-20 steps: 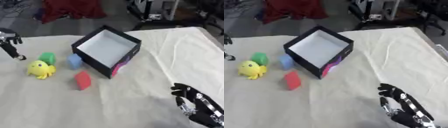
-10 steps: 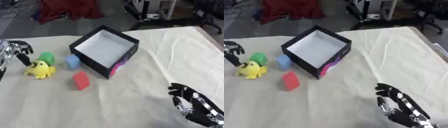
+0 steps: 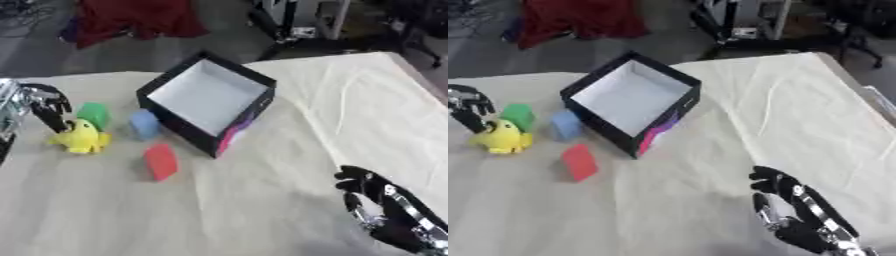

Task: Pick up objects on the table and place them in the box.

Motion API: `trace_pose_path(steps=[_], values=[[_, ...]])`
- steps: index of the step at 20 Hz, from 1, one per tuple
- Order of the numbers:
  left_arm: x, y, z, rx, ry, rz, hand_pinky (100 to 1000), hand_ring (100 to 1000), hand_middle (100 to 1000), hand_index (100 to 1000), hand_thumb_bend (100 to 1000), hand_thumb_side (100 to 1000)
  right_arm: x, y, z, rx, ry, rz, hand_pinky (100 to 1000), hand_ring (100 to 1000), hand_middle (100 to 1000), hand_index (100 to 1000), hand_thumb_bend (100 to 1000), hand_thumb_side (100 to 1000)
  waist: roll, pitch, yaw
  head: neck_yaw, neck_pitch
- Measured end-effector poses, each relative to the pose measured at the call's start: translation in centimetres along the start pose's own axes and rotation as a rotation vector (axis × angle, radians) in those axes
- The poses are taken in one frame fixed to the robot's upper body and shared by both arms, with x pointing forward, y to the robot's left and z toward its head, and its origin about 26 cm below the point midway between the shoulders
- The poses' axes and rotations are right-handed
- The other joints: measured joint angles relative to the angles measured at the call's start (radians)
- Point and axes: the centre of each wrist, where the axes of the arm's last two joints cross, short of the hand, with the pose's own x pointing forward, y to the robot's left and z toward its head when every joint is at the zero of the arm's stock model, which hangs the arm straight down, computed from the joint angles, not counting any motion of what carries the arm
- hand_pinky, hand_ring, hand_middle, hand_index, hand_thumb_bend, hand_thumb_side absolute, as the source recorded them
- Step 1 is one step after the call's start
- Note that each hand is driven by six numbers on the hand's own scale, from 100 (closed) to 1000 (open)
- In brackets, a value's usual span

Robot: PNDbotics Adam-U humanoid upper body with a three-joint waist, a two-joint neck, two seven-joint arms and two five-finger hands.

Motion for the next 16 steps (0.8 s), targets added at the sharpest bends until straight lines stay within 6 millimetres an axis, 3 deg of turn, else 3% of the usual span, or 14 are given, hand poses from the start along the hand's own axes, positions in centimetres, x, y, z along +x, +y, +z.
trace_pose_path(steps=[6, 16], values=[[-1.4, 2.5, 2.8, -0.002, -0.005, -0.031, 853, 789, 798, 872, 683, 287, 0.0, 0.0, 0.0, 0.0, 0.0, 0.001, 859, 792, 806, 912, 100, 458, 0.0, -0.001, 0.0, -0.002, 0.0], [-0.1, -1.4, 0.0, -0.156, -0.065, -0.079, 839, 784, 793, 862, 552, 213, 0.0, 0.0, 0.0, 0.001, 0.0, 0.002, 858, 792, 806, 911, 100, 461, 0.0, -0.001, -0.006, -0.005, 0.0]])
